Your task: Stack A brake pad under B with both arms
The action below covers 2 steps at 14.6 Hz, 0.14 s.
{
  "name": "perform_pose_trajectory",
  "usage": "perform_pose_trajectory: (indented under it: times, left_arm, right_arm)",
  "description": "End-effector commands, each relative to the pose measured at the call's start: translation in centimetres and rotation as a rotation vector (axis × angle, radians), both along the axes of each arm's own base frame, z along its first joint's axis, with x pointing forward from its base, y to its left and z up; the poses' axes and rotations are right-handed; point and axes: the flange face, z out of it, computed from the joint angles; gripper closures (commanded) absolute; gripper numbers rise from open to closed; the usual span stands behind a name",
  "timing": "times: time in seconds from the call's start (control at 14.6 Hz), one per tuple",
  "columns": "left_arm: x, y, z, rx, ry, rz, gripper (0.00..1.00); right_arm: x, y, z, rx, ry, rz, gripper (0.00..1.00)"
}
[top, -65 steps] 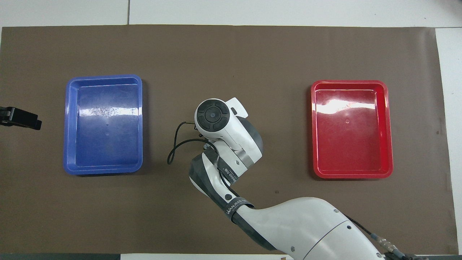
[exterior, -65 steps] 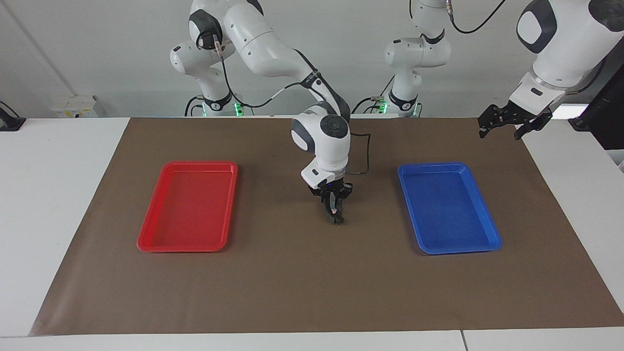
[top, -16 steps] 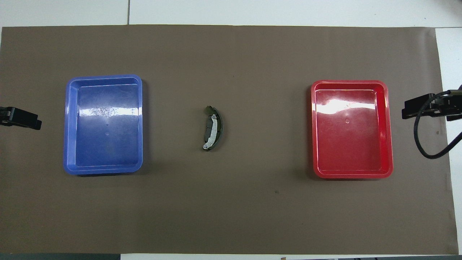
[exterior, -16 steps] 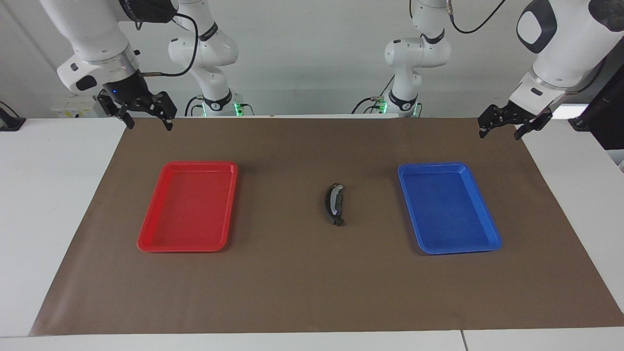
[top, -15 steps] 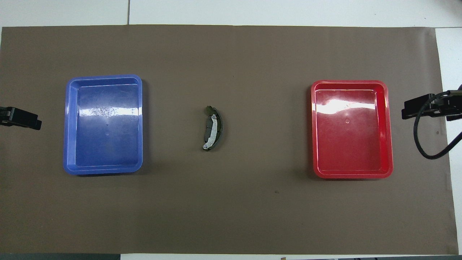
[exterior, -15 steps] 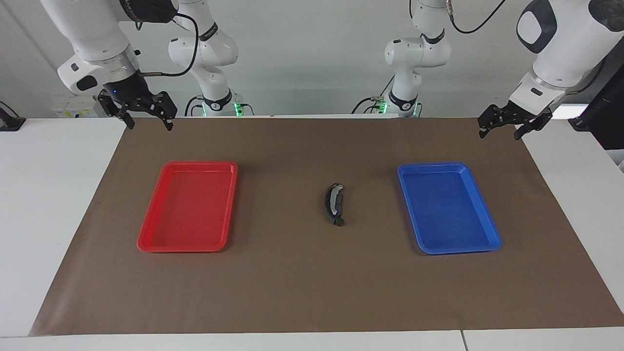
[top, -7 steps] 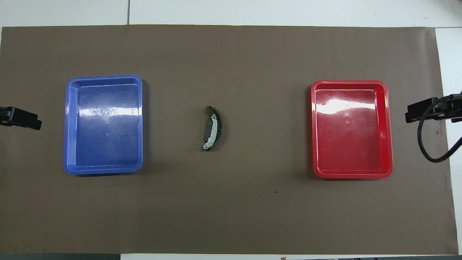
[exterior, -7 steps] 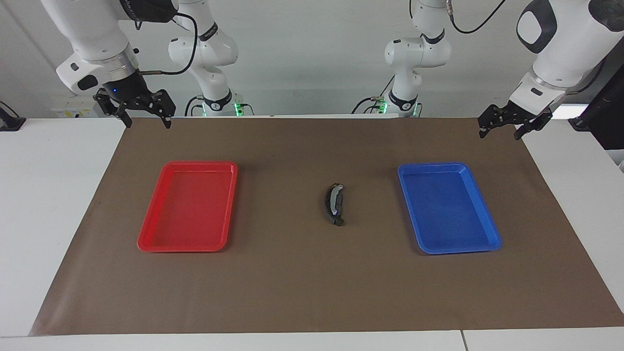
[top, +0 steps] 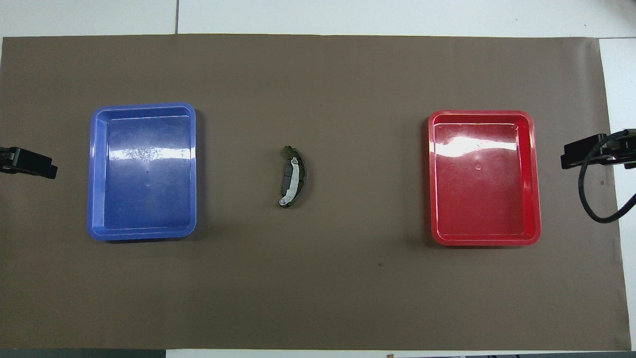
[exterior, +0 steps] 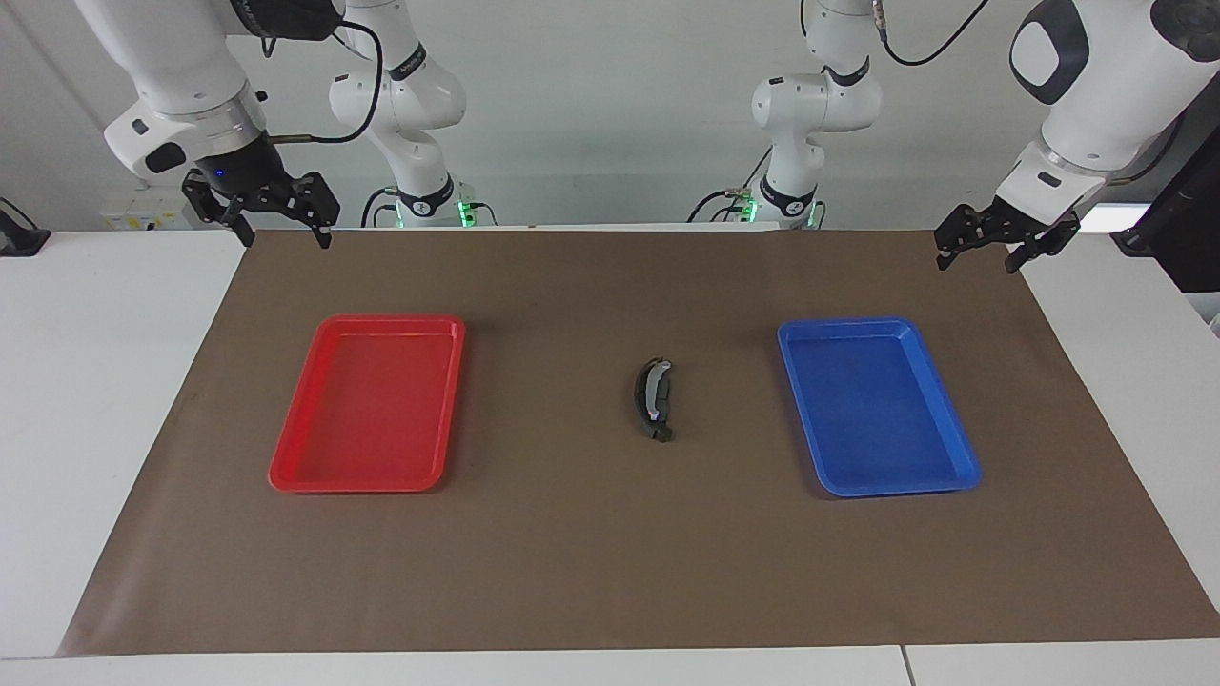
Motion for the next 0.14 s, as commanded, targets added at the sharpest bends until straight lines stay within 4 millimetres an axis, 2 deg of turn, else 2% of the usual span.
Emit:
perform_pose_trajectory:
  times: [0.0, 0.07]
  left_arm:
    - [-0.36, 0.07, 0.46, 0.02, 0.004, 0.009, 0.01]
    - [-0.31, 0.07, 0.45, 0.02, 0.004, 0.009, 0.01]
  right_arm:
    - [0.17, -0.61, 0.19, -0.012, 0.004, 0.014, 0.0]
    - [0.06, -0.52, 0.26, -0.01, 0.004, 0.015, 0.0]
